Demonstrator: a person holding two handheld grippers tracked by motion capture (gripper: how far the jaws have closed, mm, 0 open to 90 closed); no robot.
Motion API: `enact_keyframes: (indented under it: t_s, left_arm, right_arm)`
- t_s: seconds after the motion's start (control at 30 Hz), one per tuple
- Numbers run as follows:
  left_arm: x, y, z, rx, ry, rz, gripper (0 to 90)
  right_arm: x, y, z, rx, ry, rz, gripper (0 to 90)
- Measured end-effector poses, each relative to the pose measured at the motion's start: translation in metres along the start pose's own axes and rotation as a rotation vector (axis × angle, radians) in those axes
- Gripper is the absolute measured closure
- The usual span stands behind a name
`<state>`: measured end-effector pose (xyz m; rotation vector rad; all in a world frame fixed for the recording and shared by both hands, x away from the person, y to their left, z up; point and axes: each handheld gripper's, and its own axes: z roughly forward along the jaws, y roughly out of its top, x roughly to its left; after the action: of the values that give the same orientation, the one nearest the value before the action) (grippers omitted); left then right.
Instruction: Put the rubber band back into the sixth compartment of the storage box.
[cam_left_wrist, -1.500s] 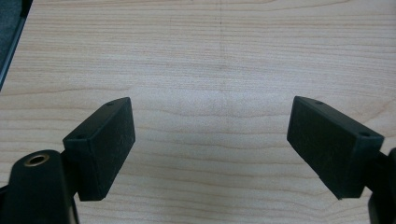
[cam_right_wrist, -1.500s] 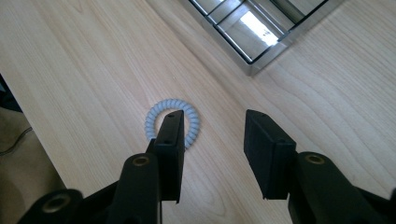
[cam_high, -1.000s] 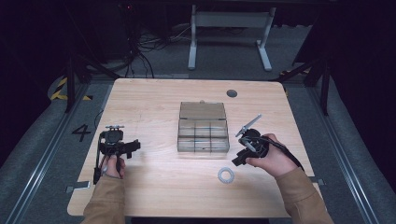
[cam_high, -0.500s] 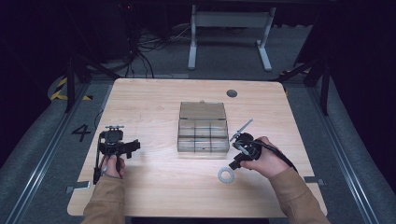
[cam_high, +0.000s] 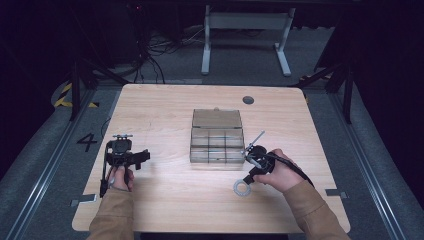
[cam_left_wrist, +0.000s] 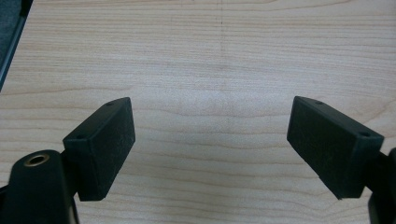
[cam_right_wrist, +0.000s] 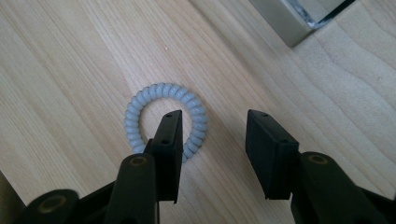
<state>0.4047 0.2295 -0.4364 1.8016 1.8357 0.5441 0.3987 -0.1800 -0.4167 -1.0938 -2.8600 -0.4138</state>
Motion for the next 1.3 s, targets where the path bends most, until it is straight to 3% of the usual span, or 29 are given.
enact_keyframes:
  t_s: [0.57,1.3]
  left_arm:
    - [0.0006,0.0000,0.0005,0.000,0.001,-0.003,15.9]
    - [0.0010,0.0001,0.0010,0.002,-0.001,-0.006,15.9]
  right_arm:
    - [-0.0007,0.0008,0.0075,0.032,-0.038,-0.004,58.5]
    - [0.0055,0.0028,0.0078,0.027,-0.014,-0.034,58.3]
